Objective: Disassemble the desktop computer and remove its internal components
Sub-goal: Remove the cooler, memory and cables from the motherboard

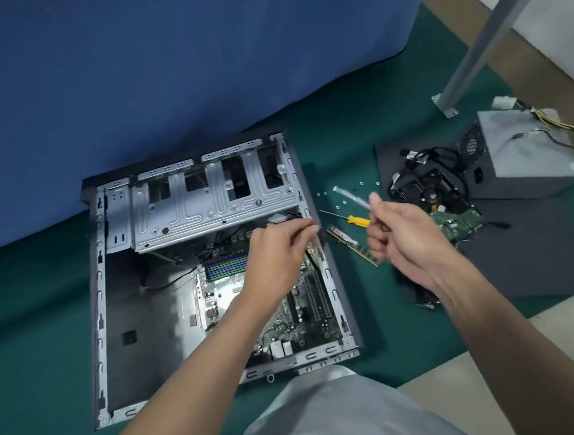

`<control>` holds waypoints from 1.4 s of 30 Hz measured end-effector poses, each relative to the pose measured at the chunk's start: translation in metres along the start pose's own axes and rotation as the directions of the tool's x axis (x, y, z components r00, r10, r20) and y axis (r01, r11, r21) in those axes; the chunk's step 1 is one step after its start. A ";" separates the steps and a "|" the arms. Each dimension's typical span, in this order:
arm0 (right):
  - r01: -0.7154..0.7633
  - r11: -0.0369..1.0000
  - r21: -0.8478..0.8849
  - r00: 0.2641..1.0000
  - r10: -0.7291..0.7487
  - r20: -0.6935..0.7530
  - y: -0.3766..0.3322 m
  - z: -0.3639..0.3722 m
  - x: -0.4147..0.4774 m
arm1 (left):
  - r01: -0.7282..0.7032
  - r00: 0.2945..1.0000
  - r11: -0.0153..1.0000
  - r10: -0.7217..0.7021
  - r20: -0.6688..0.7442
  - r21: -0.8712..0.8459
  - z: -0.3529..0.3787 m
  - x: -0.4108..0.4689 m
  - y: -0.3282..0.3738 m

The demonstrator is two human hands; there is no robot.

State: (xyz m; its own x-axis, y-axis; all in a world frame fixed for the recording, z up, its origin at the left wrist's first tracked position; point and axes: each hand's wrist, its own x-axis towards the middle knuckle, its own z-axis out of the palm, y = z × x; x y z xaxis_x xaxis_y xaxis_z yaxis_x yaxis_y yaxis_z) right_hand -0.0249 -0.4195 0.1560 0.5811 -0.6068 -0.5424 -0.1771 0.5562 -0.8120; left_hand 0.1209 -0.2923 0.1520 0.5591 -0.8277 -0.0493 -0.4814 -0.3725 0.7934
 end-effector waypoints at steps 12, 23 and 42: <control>-0.207 0.713 0.670 0.924 0.367 -0.105 0.048 0.003 0.026 | -0.471 0.875 0.783 0.355 0.330 0.406 0.059 0.000 0.009; -0.405 0.860 0.309 0.856 0.476 -0.203 0.083 0.006 0.046 | -0.553 0.817 0.724 0.374 0.439 0.413 0.046 -0.010 -0.004; 0.321 0.579 -0.750 0.947 -0.207 0.245 0.021 0.122 0.003 | 0.068 0.997 0.674 -0.076 -0.023 0.736 -0.104 -0.078 -0.112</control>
State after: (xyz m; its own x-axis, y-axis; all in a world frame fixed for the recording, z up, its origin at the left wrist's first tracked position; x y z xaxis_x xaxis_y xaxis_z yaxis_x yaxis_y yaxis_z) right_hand 0.0701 -0.3399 0.1639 0.7816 -0.5508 -0.2926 -0.5119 -0.2984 -0.8056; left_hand 0.2012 -0.1426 0.1303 0.6095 -0.7870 -0.0956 -0.7828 -0.6165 0.0847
